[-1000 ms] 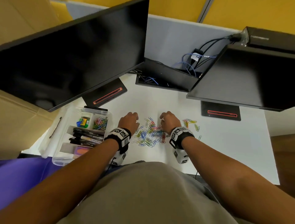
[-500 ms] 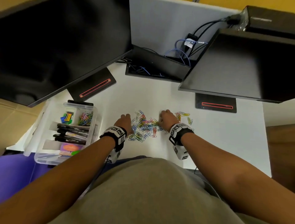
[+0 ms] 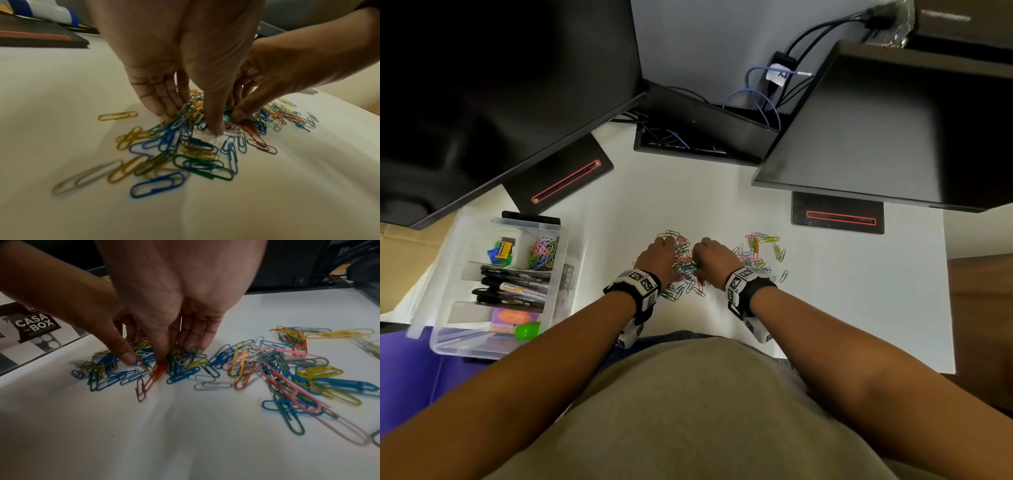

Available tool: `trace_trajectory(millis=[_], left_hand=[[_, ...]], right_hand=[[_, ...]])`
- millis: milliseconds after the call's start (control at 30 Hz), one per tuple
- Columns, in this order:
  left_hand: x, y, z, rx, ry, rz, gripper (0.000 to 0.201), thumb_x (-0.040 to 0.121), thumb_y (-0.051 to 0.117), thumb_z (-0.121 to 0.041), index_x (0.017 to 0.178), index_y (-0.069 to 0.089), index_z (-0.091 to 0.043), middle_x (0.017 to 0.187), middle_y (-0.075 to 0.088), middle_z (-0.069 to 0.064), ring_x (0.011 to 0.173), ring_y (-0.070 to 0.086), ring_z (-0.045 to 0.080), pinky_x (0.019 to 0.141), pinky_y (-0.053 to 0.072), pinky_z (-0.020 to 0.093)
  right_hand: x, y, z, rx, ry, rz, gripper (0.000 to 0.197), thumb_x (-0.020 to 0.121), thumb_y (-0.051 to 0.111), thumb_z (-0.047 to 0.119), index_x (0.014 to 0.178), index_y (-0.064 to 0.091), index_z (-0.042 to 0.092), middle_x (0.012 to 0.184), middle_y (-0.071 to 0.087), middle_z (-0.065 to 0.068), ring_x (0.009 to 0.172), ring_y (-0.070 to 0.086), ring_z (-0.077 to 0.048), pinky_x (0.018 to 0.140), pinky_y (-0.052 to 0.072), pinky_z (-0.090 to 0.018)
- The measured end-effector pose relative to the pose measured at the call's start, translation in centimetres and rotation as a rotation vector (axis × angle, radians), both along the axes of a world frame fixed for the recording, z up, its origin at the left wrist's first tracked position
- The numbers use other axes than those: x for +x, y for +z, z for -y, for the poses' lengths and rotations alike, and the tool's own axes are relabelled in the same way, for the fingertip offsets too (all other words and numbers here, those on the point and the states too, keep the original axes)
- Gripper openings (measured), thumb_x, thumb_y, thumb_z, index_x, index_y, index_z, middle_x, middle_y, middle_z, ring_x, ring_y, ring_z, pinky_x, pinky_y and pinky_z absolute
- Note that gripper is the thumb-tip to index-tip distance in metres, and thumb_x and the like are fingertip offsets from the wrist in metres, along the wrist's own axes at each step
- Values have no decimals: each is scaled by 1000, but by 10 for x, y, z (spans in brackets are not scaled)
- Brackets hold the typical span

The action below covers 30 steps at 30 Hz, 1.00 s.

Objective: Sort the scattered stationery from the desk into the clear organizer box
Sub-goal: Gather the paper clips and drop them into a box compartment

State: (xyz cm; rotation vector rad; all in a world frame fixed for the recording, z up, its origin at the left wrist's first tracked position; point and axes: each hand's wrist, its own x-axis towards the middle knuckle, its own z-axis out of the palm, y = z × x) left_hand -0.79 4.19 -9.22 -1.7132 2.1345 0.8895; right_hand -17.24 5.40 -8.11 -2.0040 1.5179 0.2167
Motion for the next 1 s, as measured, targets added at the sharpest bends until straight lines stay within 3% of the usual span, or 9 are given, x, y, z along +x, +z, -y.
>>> trace_trajectory(millis=[133, 333, 433, 600, 767, 867, 1000], left_hand=[[-8, 1, 0, -21, -51, 2, 65, 76, 79, -35, 124, 43, -10, 118, 52, 12, 104, 56, 31, 84, 49, 39], [-9, 0, 0, -82, -78, -30, 24, 88, 66, -26, 104, 52, -15, 105, 58, 5, 91, 58, 28, 78, 48, 38], [-6, 0, 1, -114, -78, -38, 19, 92, 63, -29, 102, 56, -15, 99, 60, 4, 88, 59, 26, 75, 46, 36], [1, -2, 3, -178, -51, -48, 17, 95, 57, -30, 102, 63, -16, 96, 64, 3, 90, 60, 26, 76, 43, 34], [5, -2, 6, -230, -36, -46, 19, 97, 54, -37, 97, 65, -21, 91, 66, -2, 87, 61, 23, 79, 41, 35], [7, -1, 8, -215, -11, -46, 13, 95, 57, -30, 98, 67, -21, 92, 69, -2, 88, 63, 23, 80, 44, 34], [9, 3, 8, -193, 39, -75, 10, 93, 60, -28, 98, 64, -20, 91, 69, -1, 85, 63, 25, 77, 44, 34]], right_hand=[[0, -1, 0, -13, 12, 5, 16, 88, 64, 13, 103, 64, 7, 103, 59, -11, 92, 59, -30, 78, 50, -36], [-4, 0, 2, -6, -11, 59, 16, 92, 55, 11, 103, 66, 7, 101, 61, -12, 89, 60, -31, 78, 51, -37], [-8, -1, 1, -31, -41, 67, 16, 90, 60, 18, 103, 65, 9, 102, 60, -10, 90, 60, -30, 77, 51, -38], [-17, -2, -4, -65, -22, -11, 34, 85, 70, 36, 106, 58, 11, 105, 57, -7, 93, 54, -26, 79, 47, -36], [-9, -2, -3, -36, 8, -5, 22, 87, 66, 22, 104, 58, 9, 102, 60, -10, 90, 58, -29, 74, 41, -32], [-5, -2, -1, -8, -41, 6, 15, 89, 56, 9, 103, 61, 7, 103, 63, -12, 90, 61, -32, 76, 46, -34], [-7, -3, 2, 46, -120, 52, 18, 88, 55, 6, 103, 64, 9, 104, 64, -11, 93, 62, -30, 78, 50, -34]])
